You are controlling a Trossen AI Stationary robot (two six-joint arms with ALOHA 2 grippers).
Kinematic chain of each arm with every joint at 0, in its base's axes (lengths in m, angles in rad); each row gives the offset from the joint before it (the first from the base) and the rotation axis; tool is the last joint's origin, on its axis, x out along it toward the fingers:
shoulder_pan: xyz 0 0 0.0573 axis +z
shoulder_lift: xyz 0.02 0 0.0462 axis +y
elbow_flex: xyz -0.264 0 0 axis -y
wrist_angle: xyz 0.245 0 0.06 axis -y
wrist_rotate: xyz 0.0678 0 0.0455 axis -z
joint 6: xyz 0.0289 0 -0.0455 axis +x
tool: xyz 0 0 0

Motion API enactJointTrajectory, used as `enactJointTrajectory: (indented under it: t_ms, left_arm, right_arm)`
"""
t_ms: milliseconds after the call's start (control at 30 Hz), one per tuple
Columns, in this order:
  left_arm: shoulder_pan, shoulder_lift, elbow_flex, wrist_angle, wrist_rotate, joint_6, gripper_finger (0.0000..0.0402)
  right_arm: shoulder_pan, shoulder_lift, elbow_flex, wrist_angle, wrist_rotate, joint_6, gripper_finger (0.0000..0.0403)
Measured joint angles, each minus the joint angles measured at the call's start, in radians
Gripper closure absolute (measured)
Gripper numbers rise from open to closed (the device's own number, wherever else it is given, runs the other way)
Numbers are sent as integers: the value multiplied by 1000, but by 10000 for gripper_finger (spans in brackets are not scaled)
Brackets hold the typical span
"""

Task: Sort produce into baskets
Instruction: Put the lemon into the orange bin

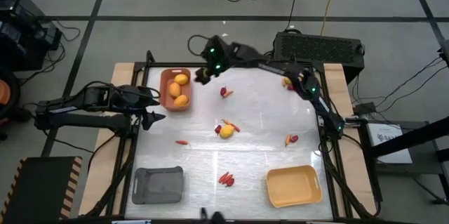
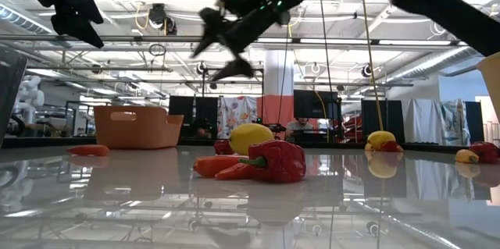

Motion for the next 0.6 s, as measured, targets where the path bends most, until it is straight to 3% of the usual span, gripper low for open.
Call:
enactJointTrajectory:
  t_ms: [133, 333, 467, 600]
  left_arm:
    - [0, 0, 0, 42, -3, 6, 50]
    - [1, 1, 0, 132, -3, 12, 49]
    - [1, 12, 0, 212, -2, 34, 49]
    - [1, 36, 0, 276, -2, 34, 49]
  right_arm:
    - [-29, -98, 0, -321, 110, -178, 50]
    - [-61, -175, 0, -762, 363, -361, 50]
    - [-113, -199, -16, -815, 449, -362, 50]
    - [-179, -223, -61, -817, 453, -359, 50]
